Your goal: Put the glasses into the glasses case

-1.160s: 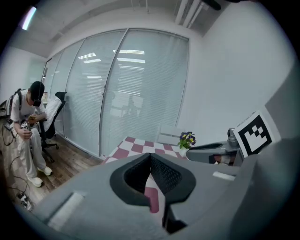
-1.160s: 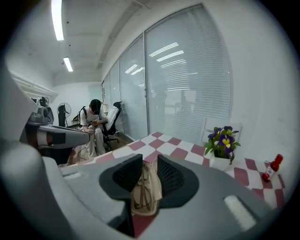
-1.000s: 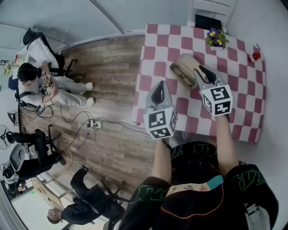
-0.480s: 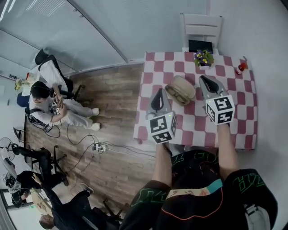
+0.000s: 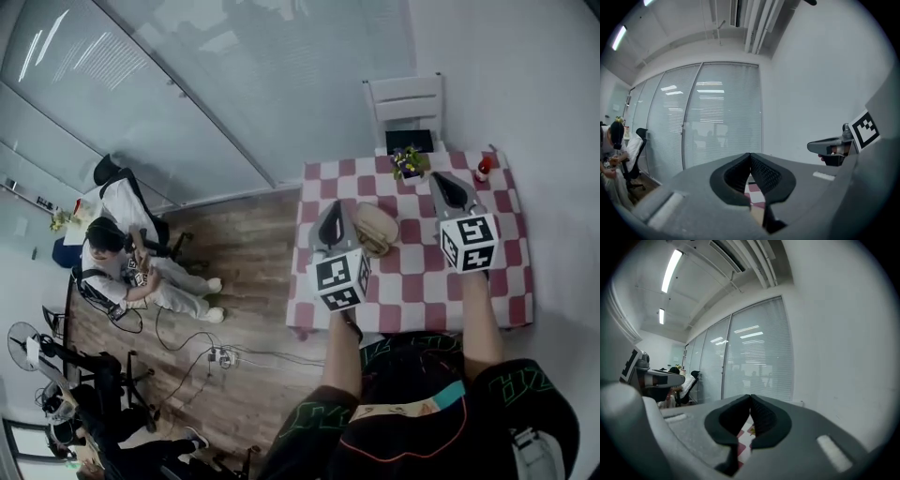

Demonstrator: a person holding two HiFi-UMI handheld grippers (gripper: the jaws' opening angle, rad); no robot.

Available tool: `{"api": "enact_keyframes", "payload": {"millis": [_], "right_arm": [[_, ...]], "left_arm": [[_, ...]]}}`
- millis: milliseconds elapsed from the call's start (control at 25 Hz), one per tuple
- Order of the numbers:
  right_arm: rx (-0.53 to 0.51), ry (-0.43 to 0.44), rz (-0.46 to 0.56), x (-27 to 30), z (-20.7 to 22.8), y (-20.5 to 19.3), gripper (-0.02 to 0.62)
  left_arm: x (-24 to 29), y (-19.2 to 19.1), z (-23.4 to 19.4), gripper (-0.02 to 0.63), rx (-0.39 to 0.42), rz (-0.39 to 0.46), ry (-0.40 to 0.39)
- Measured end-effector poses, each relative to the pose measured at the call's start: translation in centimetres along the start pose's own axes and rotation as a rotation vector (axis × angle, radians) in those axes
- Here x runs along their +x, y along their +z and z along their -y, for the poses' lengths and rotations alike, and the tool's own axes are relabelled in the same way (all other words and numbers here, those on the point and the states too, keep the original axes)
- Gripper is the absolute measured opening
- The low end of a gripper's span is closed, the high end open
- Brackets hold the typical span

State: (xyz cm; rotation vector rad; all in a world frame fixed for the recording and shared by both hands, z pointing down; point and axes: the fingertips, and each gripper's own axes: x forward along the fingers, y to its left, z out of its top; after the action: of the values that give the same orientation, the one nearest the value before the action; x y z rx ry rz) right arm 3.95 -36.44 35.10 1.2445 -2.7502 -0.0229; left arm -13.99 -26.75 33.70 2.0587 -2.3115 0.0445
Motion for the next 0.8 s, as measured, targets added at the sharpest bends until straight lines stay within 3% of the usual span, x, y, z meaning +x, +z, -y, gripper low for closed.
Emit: {"api": "enact_keyframes", "payload": {"millis": [280,800], "right_arm": [[0.015,-0.064,0.059,-1.8,3.5,2.1,0.005],[-0.031,-0.037,0.052,-1.5,4.0,2.7,0.004]], "left_arm": [[1.7,0.9,3.0,0.009,0.016,0.01,-0.08],[3.4,1.0,4.2,0.009,0.008,0.011,-0.115]]}}
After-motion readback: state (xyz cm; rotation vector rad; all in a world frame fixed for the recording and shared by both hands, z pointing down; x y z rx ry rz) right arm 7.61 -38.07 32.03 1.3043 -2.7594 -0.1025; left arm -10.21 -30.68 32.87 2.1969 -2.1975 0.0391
